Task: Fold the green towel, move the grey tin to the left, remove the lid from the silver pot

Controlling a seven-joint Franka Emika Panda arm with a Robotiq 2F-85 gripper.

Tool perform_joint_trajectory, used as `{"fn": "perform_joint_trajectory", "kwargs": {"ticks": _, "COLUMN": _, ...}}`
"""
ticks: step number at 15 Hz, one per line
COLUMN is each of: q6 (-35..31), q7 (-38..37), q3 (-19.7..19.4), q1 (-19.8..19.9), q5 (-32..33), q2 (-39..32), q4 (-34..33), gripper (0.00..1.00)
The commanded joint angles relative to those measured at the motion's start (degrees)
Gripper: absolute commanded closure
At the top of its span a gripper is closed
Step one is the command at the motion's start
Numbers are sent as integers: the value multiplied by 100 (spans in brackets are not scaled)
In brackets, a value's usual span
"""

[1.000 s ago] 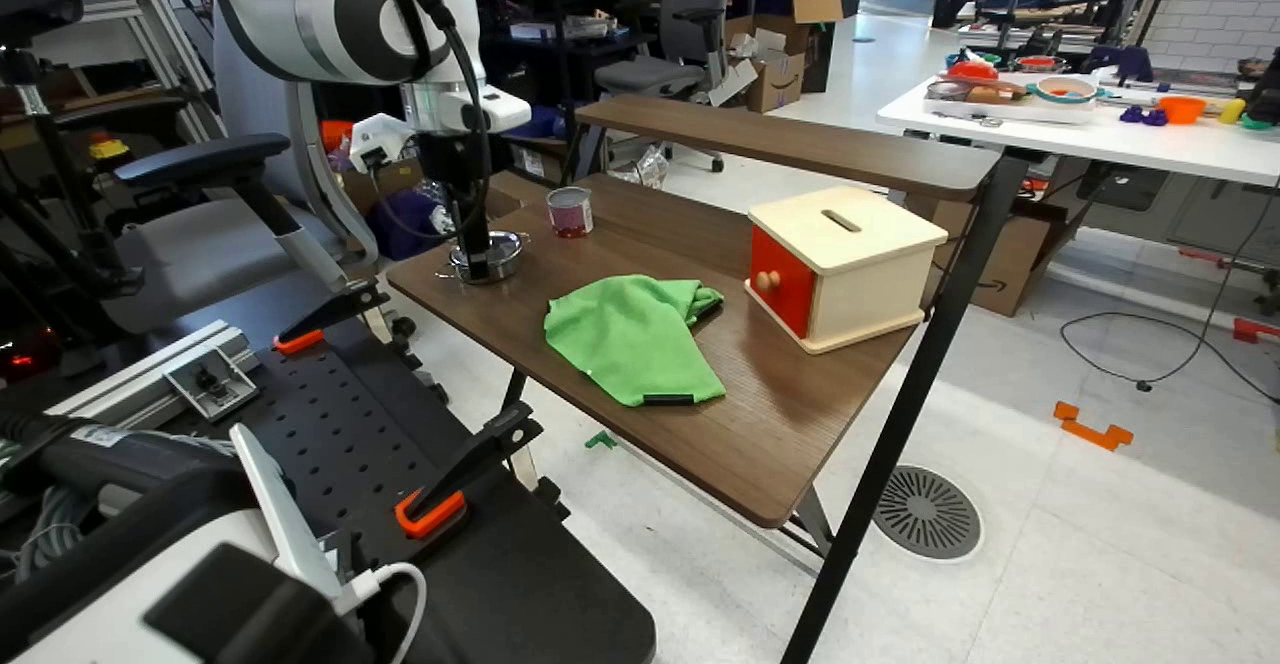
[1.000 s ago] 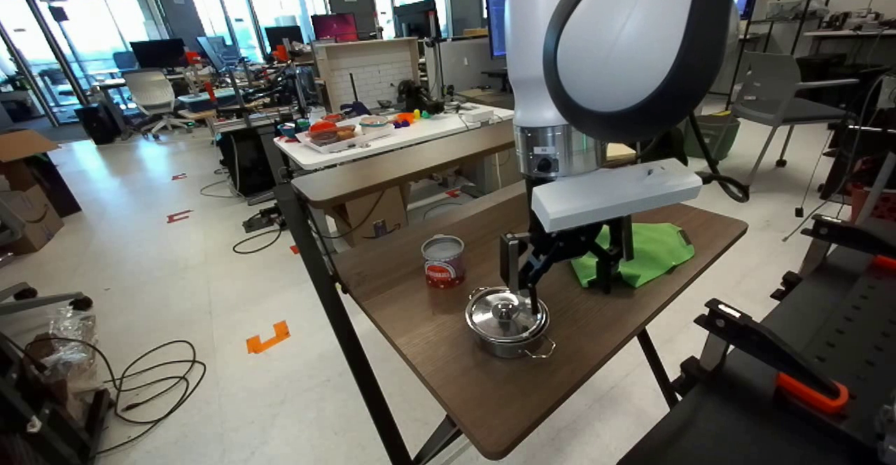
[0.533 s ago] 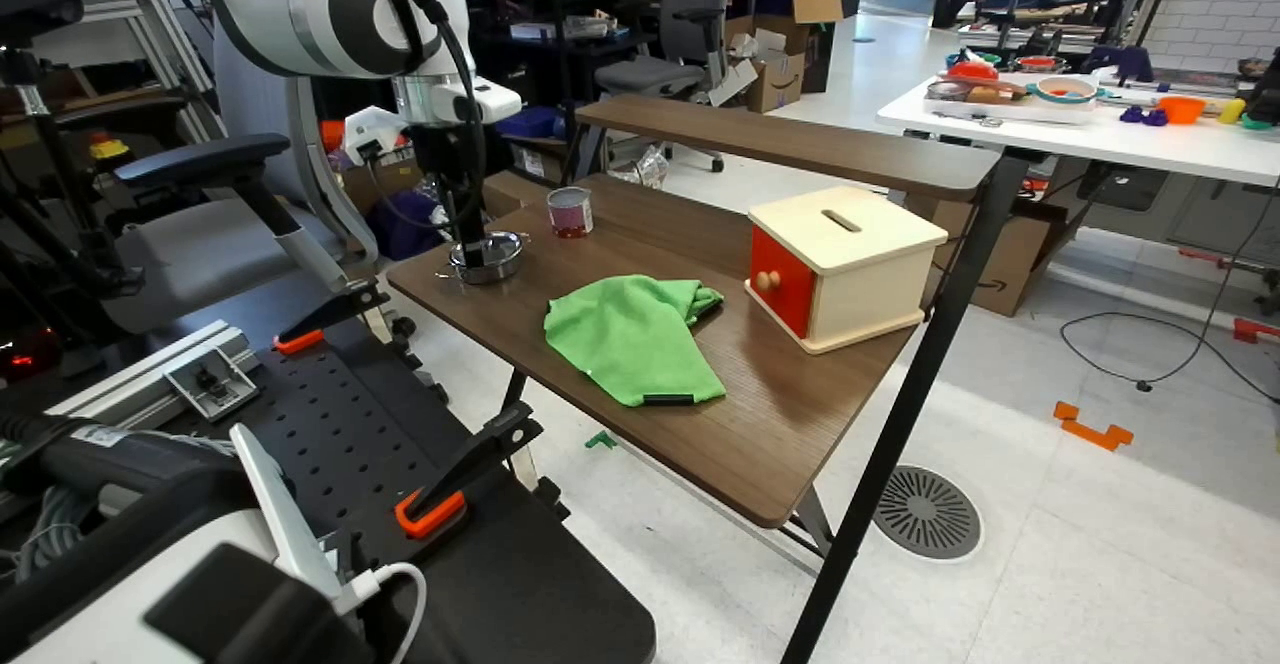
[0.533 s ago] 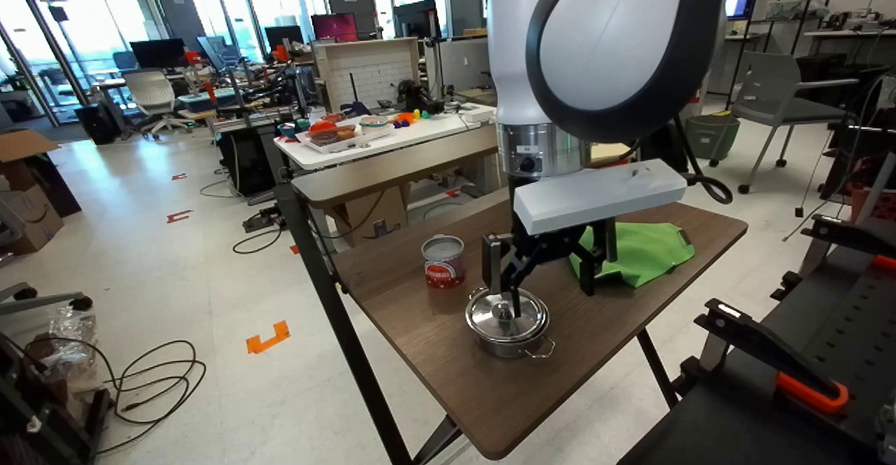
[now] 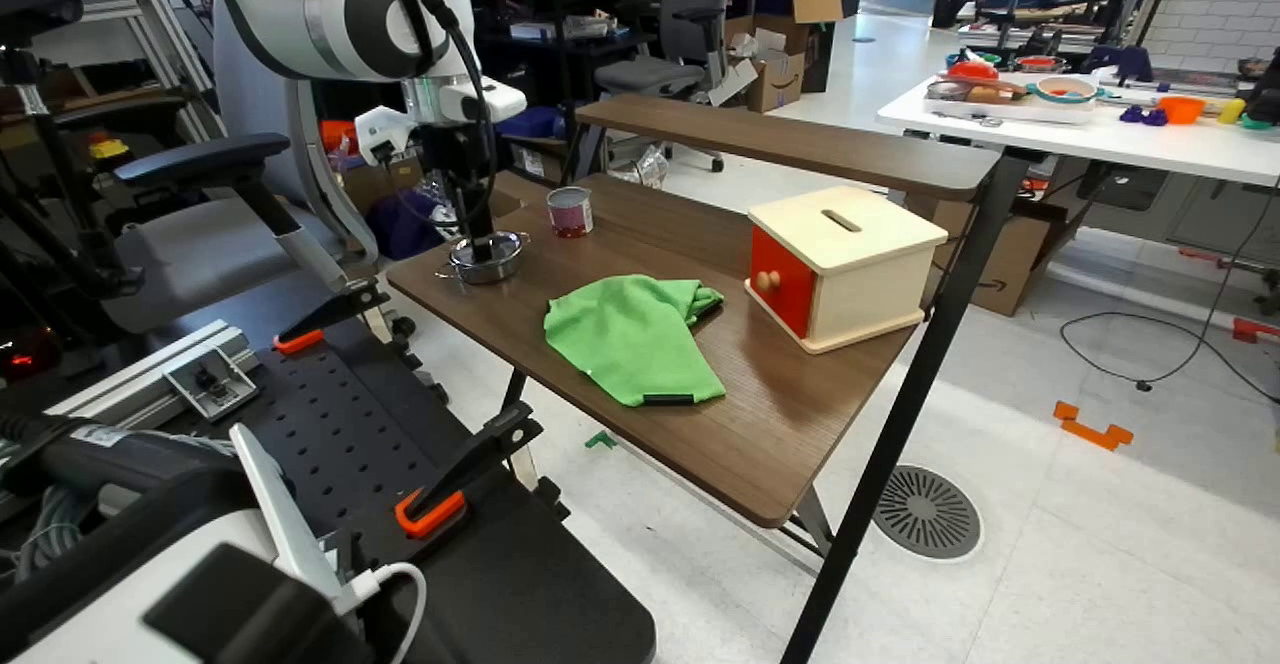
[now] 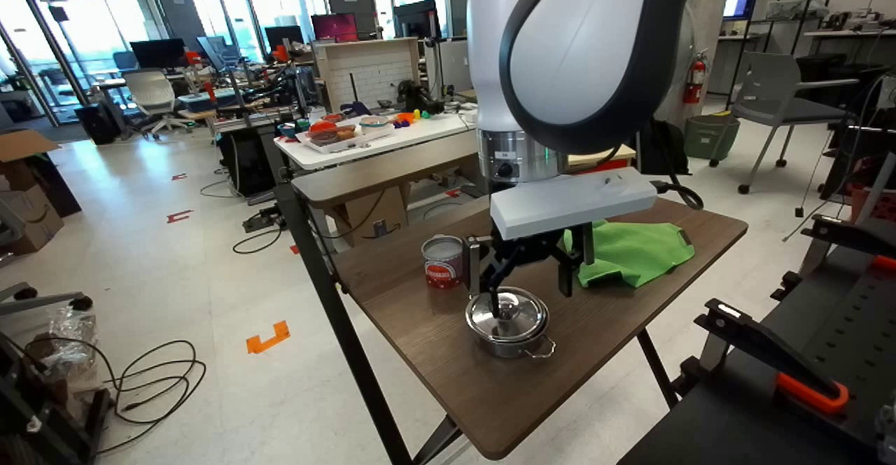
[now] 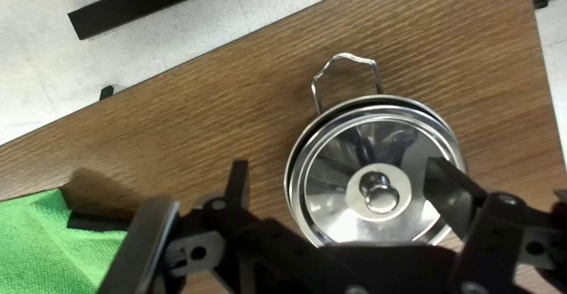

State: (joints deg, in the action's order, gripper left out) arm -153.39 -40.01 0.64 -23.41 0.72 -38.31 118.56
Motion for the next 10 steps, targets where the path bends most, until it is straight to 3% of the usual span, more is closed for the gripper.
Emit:
{"fn": "perform_joint_trajectory", "kwargs": {"ticks": 1, "q6": -179, "q7": 78, "q3": -51, "q1": -72, "q5": -2, "q2": -234, "q4": -263, "gripper": 25}}
{"fn": "perform_joint_trajectory", "kwargs": {"ticks": 3, "q6": -228, "q7": 87, "q3": -52, "q1": -82, "q5": -13, "q2": -316, "q4": -348, "gripper": 34}}
{"fn": "perform_joint_trajectory", "kwargs": {"ticks": 10, "q6": -216, "q7": 150, "q3": -71, "q1": -142, "q5": 11, "q2": -388, "q4": -476, "gripper": 88}}
